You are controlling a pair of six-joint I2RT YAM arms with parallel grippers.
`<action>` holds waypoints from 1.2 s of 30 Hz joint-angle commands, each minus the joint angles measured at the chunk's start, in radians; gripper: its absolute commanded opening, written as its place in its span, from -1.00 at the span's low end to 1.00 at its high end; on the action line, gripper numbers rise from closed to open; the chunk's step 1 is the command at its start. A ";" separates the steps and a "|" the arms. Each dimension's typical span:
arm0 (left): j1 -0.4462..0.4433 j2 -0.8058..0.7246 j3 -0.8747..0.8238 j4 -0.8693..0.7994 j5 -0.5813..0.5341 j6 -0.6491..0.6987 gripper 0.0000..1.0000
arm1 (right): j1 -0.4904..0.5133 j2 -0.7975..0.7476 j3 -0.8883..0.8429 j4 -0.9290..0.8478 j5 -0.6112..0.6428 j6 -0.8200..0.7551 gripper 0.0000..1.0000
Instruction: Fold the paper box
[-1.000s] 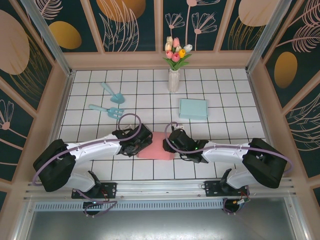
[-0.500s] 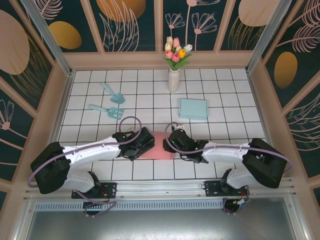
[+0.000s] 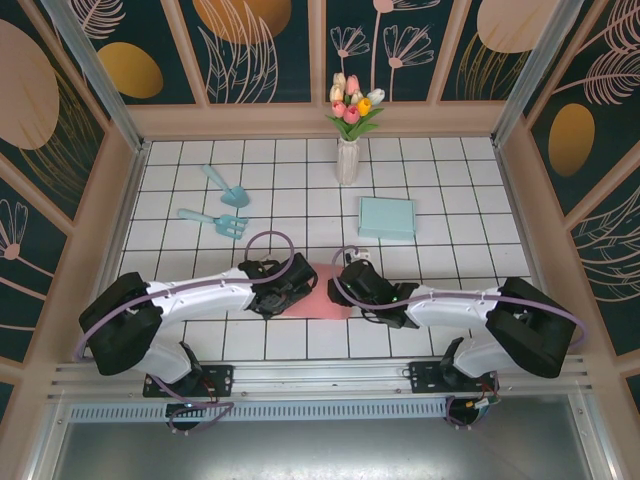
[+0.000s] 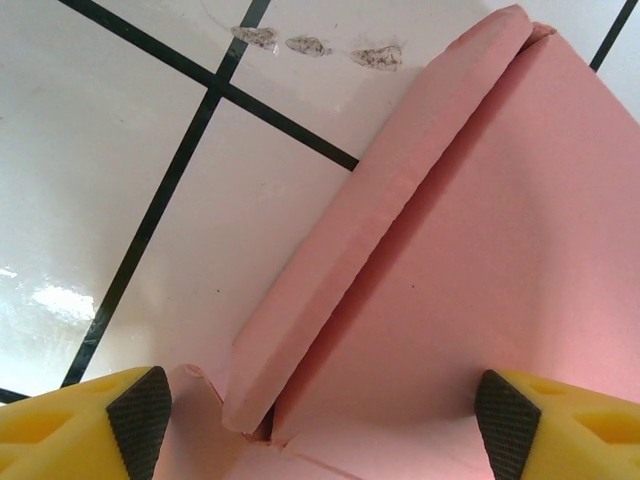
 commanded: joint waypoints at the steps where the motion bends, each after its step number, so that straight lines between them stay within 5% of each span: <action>1: -0.003 0.037 0.005 0.009 0.022 0.009 0.63 | -0.004 -0.013 -0.023 -0.015 0.021 0.018 -0.06; 32: -0.003 0.045 -0.131 0.132 0.016 -0.045 0.49 | 0.002 -0.050 0.000 -0.093 0.068 0.020 0.01; 36: -0.003 0.031 -0.147 0.128 0.006 -0.052 0.48 | 0.076 -0.120 0.029 -0.164 0.190 0.023 0.03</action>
